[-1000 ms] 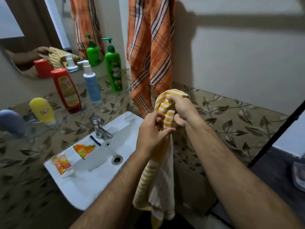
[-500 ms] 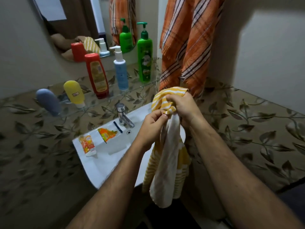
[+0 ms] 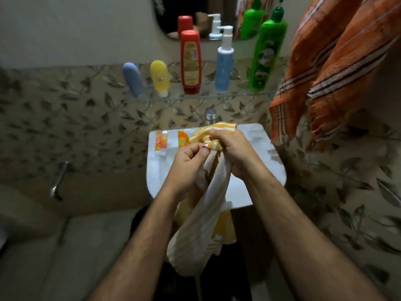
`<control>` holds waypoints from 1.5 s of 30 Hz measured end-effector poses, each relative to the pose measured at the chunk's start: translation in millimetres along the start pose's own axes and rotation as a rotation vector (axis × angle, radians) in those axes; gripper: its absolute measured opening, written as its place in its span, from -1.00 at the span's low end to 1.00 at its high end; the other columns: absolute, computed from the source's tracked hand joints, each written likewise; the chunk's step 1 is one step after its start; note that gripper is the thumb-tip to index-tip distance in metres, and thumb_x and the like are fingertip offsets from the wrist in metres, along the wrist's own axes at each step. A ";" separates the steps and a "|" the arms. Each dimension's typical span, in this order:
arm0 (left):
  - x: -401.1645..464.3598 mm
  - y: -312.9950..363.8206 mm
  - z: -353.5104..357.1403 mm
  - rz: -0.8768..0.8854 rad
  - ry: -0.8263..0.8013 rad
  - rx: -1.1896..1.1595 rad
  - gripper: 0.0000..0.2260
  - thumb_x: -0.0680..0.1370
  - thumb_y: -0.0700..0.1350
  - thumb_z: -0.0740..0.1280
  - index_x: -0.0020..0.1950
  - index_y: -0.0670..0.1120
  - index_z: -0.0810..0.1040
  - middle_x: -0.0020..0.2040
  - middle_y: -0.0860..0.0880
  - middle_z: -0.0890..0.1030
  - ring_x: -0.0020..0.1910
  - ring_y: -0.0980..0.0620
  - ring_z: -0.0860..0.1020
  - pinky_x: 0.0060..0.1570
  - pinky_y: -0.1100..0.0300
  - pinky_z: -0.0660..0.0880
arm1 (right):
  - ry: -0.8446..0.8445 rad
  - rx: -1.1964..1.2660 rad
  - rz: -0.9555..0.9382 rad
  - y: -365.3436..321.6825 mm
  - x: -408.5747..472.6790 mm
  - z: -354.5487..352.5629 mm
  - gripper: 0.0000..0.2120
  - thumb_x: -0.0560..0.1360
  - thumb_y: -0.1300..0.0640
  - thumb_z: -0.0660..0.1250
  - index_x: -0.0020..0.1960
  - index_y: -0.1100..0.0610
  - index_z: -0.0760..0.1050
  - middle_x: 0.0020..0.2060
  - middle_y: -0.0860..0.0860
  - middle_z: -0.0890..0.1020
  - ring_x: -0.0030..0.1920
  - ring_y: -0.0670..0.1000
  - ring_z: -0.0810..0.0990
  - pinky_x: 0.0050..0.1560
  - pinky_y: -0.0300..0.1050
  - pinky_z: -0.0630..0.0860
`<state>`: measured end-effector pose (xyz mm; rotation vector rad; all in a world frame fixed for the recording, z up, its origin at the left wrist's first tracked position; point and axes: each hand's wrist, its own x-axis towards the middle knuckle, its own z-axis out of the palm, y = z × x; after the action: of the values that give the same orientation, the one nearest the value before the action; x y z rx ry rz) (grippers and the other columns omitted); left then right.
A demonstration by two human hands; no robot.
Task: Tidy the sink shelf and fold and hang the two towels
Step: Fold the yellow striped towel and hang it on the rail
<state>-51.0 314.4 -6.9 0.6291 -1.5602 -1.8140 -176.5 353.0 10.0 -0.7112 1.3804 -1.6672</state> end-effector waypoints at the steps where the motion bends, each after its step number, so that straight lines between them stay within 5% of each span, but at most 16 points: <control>1: -7.9 -0.9 -3.0 0.006 0.060 0.006 -0.74 0.63 -0.26 0.20 -0.15 -0.06 0.62 -0.18 -0.02 0.66 -0.12 0.05 0.58 -0.05 0.19 0.50 | -0.063 0.023 0.038 6.2 -3.3 2.9 -0.87 0.55 0.18 0.31 -0.03 0.26 0.54 -0.21 0.19 0.59 -0.18 0.08 0.58 -0.12 -0.11 0.53; 5: -39.1 -8.1 -22.4 0.024 0.246 0.104 -0.78 0.61 -0.22 0.26 -0.18 -0.06 0.62 -0.22 0.05 0.66 -0.18 0.14 0.56 -0.10 0.26 0.49 | -0.315 0.050 0.076 28.1 -16.9 16.2 -0.54 0.53 -0.06 0.34 0.09 0.37 0.55 -0.01 0.24 0.66 0.01 0.11 0.62 0.17 0.07 0.53; 9: -65.9 -9.4 -44.7 0.053 0.395 0.152 -0.79 0.55 -0.14 0.29 -0.22 -0.02 0.66 -0.21 -0.03 0.64 -0.16 0.05 0.53 -0.15 0.21 0.47 | -0.522 -0.157 -0.018 48.4 -25.7 20.8 -0.64 0.42 0.16 0.47 0.19 0.21 0.57 0.13 0.10 0.67 0.19 0.08 0.61 0.32 0.07 0.48; 12: -75.1 -2.0 -63.6 0.072 0.494 0.208 -0.78 0.60 -0.23 0.27 -0.20 -0.05 0.61 -0.25 -0.03 0.60 -0.21 0.07 0.50 -0.19 0.20 0.45 | -0.485 -0.368 -0.018 59.1 -23.8 21.0 -0.60 0.36 0.21 0.50 0.18 0.09 0.59 0.07 0.02 0.70 0.12 0.01 0.65 0.22 0.11 0.55; 16: -78.6 9.8 -80.9 0.079 0.527 0.282 -0.82 0.61 -0.28 0.26 -0.13 -0.14 0.60 -0.26 -0.01 0.60 -0.23 0.11 0.51 -0.21 0.25 0.46 | -0.394 -0.772 -0.039 58.1 -24.1 35.6 -0.83 0.38 0.04 0.47 -0.09 0.10 0.62 -0.20 0.03 0.70 -0.11 0.07 0.67 -0.07 0.07 0.62; 19: -79.0 18.9 -89.6 0.079 0.460 0.347 -0.85 0.60 -0.28 0.26 -0.09 -0.18 0.61 -0.23 -0.06 0.59 -0.21 0.08 0.50 -0.20 0.23 0.44 | -0.260 -1.228 -0.195 51.1 -29.6 55.3 -0.74 0.39 -0.09 0.43 -0.25 0.08 0.49 -0.33 0.00 0.59 -0.19 0.10 0.58 -0.29 -0.06 0.41; 22: -79.3 30.3 -100.9 0.074 0.350 0.426 -0.86 0.60 -0.27 0.28 -0.08 -0.15 0.61 -0.26 0.01 0.57 -0.26 0.18 0.48 -0.23 0.34 0.40 | -0.108 -1.047 -0.318 44.7 -34.0 72.6 -0.66 0.31 -0.15 0.50 -0.08 0.01 0.47 -0.18 -0.06 0.61 -0.11 0.03 0.59 -0.16 -0.05 0.49; 25: -78.8 39.4 -115.8 0.062 0.189 0.516 -0.90 0.56 -0.19 0.31 -0.07 -0.15 0.62 -0.19 -0.04 0.64 -0.17 0.13 0.53 -0.11 0.28 0.44 | -0.240 -0.879 -0.489 45.1 -32.7 87.2 -0.31 0.29 -0.08 0.54 0.34 -0.02 0.35 0.11 -0.06 0.51 0.09 -0.06 0.50 0.05 -0.15 0.46; 26: -78.6 41.5 -120.0 0.065 0.149 0.561 -0.89 0.54 -0.16 0.31 -0.08 -0.14 0.63 -0.18 -0.08 0.65 -0.17 0.09 0.54 -0.09 0.22 0.45 | -0.327 -0.887 -0.510 47.8 -29.5 90.5 -0.34 0.31 -0.05 0.50 0.35 0.00 0.37 0.08 -0.07 0.52 0.08 -0.05 0.51 0.08 -0.11 0.48; 28: -78.4 40.9 -129.4 0.072 0.125 0.647 -0.89 0.53 -0.13 0.33 -0.09 -0.12 0.65 -0.16 -0.13 0.67 -0.19 0.01 0.55 -0.11 0.16 0.46 | -0.492 -0.874 -0.402 52.3 -26.6 95.8 -0.68 0.34 -0.02 0.41 0.06 0.05 0.54 -0.20 -0.07 0.57 -0.14 -0.04 0.57 -0.06 0.11 0.55; 30: -79.8 36.8 -140.2 0.085 0.138 0.652 -0.92 0.54 -0.16 0.36 -0.09 -0.10 0.66 -0.18 -0.08 0.66 -0.21 0.05 0.53 -0.14 0.19 0.44 | -0.542 -0.720 -0.261 58.4 -25.8 100.6 -0.77 0.39 -0.04 0.36 -0.20 0.15 0.53 -0.39 -0.01 0.51 -0.33 -0.04 0.47 -0.28 0.09 0.48; 37: -96.2 -1.2 -180.2 -0.050 0.241 0.383 -0.81 0.54 -0.12 0.40 -0.28 -0.02 0.57 -0.37 0.11 0.55 -0.36 0.20 0.49 -0.34 0.33 0.40 | -0.213 -0.343 -0.275 40.0 -30.5 127.2 -0.71 0.46 0.11 0.31 -0.37 0.23 0.40 -0.42 0.02 0.36 -0.33 -0.05 0.32 -0.26 -0.12 0.27; 41: -110.0 -18.0 -205.6 -0.089 0.357 0.352 -0.86 0.54 -0.20 0.38 -0.22 -0.05 0.61 -0.29 0.02 0.61 -0.27 0.13 0.55 -0.21 0.22 0.48 | -0.093 -0.136 -0.169 29.7 -24.7 125.8 -0.64 0.53 0.23 0.27 -0.43 0.05 0.45 -0.52 -0.13 0.45 -0.42 -0.16 0.38 -0.34 -0.28 0.34; 45: -106.9 -3.1 -207.5 -0.006 0.395 0.280 -0.78 0.54 -0.20 0.38 -0.25 0.05 0.66 -0.28 0.06 0.62 -0.24 0.16 0.56 -0.21 0.26 0.50 | -0.071 -0.299 -0.142 32.8 -16.8 125.6 -0.88 0.49 0.14 0.31 -0.23 0.03 0.48 -0.30 0.05 0.51 -0.27 0.02 0.45 -0.24 -0.07 0.42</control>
<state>170.2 255.1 -52.3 1.0523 -1.5429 -1.3760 -55.1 304.0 9.0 -1.0501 1.5764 -1.5415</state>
